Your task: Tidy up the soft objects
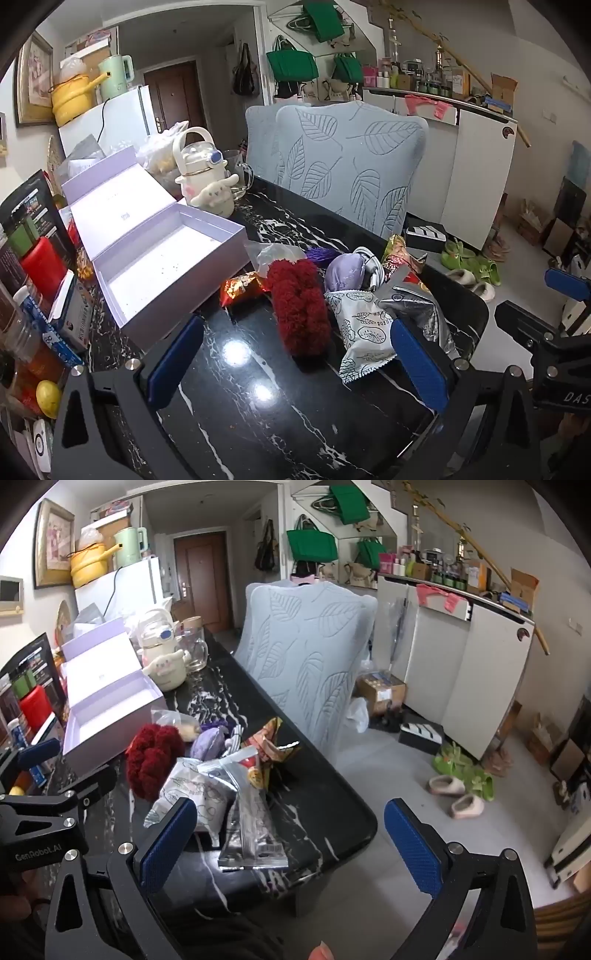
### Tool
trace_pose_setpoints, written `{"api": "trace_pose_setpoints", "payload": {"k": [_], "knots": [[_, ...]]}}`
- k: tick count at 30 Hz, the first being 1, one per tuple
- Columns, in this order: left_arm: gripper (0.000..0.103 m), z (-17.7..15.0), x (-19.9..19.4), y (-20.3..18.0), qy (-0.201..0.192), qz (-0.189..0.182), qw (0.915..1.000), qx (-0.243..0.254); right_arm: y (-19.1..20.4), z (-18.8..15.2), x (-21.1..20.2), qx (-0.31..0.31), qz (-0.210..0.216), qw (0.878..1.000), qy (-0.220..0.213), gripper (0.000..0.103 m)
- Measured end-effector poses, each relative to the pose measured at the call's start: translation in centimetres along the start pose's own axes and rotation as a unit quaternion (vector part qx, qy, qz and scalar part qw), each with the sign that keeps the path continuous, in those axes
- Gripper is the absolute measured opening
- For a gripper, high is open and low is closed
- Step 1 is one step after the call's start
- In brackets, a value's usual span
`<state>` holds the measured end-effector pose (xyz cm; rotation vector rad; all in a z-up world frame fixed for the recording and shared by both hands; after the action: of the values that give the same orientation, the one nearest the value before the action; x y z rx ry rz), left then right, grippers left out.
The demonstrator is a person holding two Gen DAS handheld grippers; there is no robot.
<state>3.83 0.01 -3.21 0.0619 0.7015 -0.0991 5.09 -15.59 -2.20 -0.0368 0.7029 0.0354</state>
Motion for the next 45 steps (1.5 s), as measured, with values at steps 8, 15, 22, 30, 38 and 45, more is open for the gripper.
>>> {"api": "trace_pose_setpoints", "payload": {"k": [8,15,22,30,38,45], "knots": [[0.103,0.6,-0.2,0.3,0.009,-0.002,1.0,0.0,0.2,0.0,0.2,0.001,0.003,1.0,0.002,0.103],[0.103,0.1,-0.1,0.1,-0.003,-0.009,1.0,0.001,0.3,0.0,0.8,-0.005,0.004,1.0,0.009,0.103],[0.103,0.4,-0.2,0.1,-0.003,-0.006,1.0,-0.002,0.4,0.2,0.8,-0.012,0.006,1.0,0.008,0.103],[0.103,0.6,0.0,0.3,0.0,-0.01,0.9999,-0.006,0.3,0.4,1.0,-0.007,0.008,1.0,0.011,0.103],[0.103,1.0,-0.5,0.5,-0.011,-0.019,0.9997,-0.012,0.4,0.7,1.1,-0.015,0.012,1.0,0.008,0.103],[0.103,1.1,-0.4,0.8,-0.01,-0.012,0.9998,-0.014,1.0,1.0,1.5,-0.019,0.016,1.0,0.013,0.103]]}}
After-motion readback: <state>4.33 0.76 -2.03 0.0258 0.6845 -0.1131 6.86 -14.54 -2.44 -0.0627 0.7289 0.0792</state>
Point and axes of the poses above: each gripper's, at about its wrist camera, not at the fingertips, and x roughly the way its jaws point, y to its left, z to its top, the point moved 5 cm from there along x, roughly the way its jaws point, and after that the axes turned 4 degrees about -z, right-handed, at the moved point
